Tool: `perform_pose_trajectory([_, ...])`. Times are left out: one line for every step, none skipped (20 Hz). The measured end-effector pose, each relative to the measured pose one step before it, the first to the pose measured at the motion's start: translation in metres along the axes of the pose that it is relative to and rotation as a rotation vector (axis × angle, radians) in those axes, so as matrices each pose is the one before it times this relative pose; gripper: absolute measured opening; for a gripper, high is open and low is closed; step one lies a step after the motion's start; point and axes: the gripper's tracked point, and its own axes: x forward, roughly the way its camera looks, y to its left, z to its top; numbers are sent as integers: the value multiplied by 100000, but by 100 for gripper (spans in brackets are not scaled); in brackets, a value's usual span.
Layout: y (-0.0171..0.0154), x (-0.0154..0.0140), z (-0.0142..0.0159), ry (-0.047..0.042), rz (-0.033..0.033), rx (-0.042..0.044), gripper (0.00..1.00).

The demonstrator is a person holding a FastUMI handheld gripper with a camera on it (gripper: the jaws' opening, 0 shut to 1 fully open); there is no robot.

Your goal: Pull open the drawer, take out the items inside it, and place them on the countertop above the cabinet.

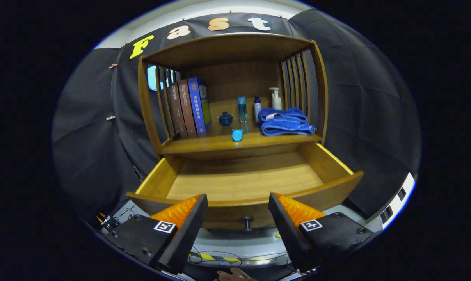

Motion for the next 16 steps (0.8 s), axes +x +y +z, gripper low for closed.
perform_pose_trajectory([-315, 345, -555, 390, -591, 983, 100])
perform_pose_trajectory([-432, 437, -491, -82, -978, 723, 100])
perform_pose_trajectory([-408, 510, -422, 42, -970, 502, 100])
perform_pose_trajectory([-165, 367, -626, 966, -182, 313, 100])
perform_pose_trajectory([60, 423, -399, 1126, 388, 297, 100])
perform_pose_trajectory([42, 368, -122, 619, 458, 188, 100])
perform_pose_trajectory([29, 423, 140, -46, 311, 37, 100])
perform_pose_trajectory([69, 403, 209, -257, 218, -50, 100])
perform_pose_trajectory([201, 265, 103, 126, 831, -211, 100])
perform_pose_trajectory([12, -91, 54, -151, -319, -830, 100])
perform_pose_trajectory([1, -35, 87, -420, -183, -662, 100])
perform_pose_trajectory([52, 31, -11, -262, 75, -568, 100])
perform_pose_trajectory([-58, 129, 79, -455, 91, -875, 100])
perform_pose_trajectory([-32, 210, 121, -520, 151, -280, 99])
perform_pose_trajectory([-59, 507, 267, -505, 276, 364, 100])
perform_pose_trajectory([-15, 685, 234, -33, 241, 704, 100])
